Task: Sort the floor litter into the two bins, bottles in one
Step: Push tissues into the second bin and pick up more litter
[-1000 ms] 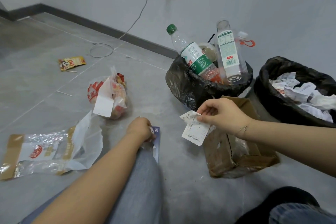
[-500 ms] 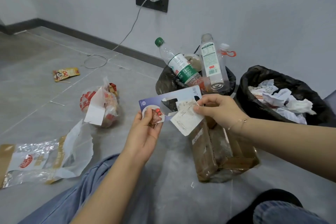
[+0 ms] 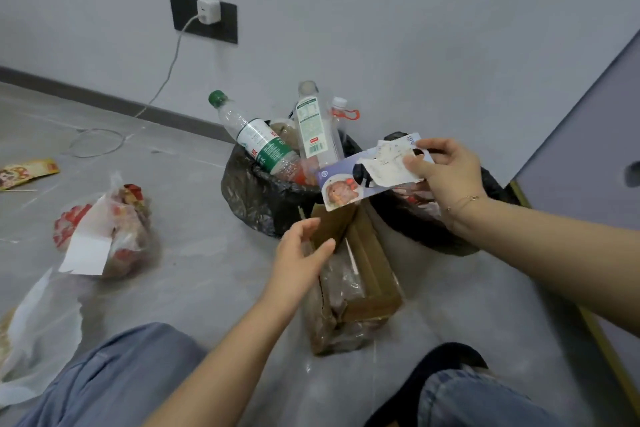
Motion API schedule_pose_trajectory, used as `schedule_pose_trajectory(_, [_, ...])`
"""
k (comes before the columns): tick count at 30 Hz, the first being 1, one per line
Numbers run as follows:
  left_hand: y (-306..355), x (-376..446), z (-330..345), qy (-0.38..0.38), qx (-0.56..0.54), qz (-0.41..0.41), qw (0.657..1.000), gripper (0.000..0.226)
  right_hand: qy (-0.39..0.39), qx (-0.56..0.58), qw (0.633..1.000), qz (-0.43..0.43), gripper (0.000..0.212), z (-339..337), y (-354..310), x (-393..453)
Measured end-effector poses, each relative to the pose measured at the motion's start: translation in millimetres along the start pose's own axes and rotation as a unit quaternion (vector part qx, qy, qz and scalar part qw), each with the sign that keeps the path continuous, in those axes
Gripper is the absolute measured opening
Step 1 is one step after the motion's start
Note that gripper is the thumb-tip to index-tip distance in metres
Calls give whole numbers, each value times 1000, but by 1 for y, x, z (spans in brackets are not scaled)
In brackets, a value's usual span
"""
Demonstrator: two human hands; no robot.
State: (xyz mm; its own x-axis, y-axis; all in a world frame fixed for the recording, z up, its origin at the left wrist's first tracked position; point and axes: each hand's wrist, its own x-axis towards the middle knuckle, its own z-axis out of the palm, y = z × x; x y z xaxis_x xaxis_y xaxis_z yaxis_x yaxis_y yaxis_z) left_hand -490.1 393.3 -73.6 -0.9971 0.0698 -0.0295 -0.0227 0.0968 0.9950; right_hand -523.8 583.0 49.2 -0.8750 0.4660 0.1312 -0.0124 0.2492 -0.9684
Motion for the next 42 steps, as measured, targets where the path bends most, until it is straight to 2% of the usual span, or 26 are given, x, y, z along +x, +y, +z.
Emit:
schedule_pose_trajectory(2, [-7,2,9,-7,155,46,987,43,49,31,998,37,26,-22,-1,18])
schedule_pose_trajectory(3, [-10,2,13,-4,194,69,979,44,71,45,995,61,28,-32,0,27])
schedule_pose_trajectory(6, [-15,2,23,-11,228,112,967,42,107,40,986,119,29,-59,16,49])
schedule_pose_trajectory(9, [-20,2,24,-14,247,131,960,42,100,-97,985,101,20,-71,42,61])
schedule_pose_trajectory(11, [-23,4,21,-12,254,138,957,45,97,-208,972,53,16,-73,55,63])
schedule_pose_trajectory(14, [-25,7,13,-15,260,152,953,48,100,-296,950,19,14,-76,66,65])
schedule_pose_trajectory(16, [-24,7,8,-24,262,148,953,48,81,-362,928,12,15,-76,72,66])
schedule_pose_trajectory(19, [-24,5,4,-40,256,144,955,47,13,-481,876,36,18,-72,75,69])
schedule_pose_trajectory(22, [-22,5,4,-50,231,129,963,44,-5,-526,848,62,31,-67,73,74])
schedule_pose_trajectory(24, [-16,4,2,-60,133,84,986,39,-2,-512,857,67,35,-68,72,74])
schedule_pose_trajectory(26, [-7,4,-3,-65,16,33,997,36,23,-447,892,58,31,-69,68,71])
schedule_pose_trajectory(28, [-2,6,-8,-53,-34,19,998,35,56,-375,925,9,29,-65,63,63])
schedule_pose_trajectory(30, [2,5,-15,-41,-47,19,998,36,53,-331,939,-78,28,-54,54,50])
schedule_pose_trajectory(32, [6,2,-24,-26,-63,14,998,37,23,-298,942,-149,24,-36,41,33])
schedule_pose_trajectory(35, [8,-7,-46,4,-83,-3,997,38,-59,-229,959,-158,19,1,18,1])
schedule_pose_trajectory(38, [6,-17,-77,41,-97,-26,994,40,-227,-136,962,-62,21,44,0,-31])
schedule_pose_trajectory(40, [1,-26,-106,80,-109,-41,990,39,-337,-103,936,4,28,79,-7,-50])
schedule_pose_trajectory(42, [-2,-32,-127,112,-115,-60,985,35,-395,-72,915,39,30,105,-8,-65])
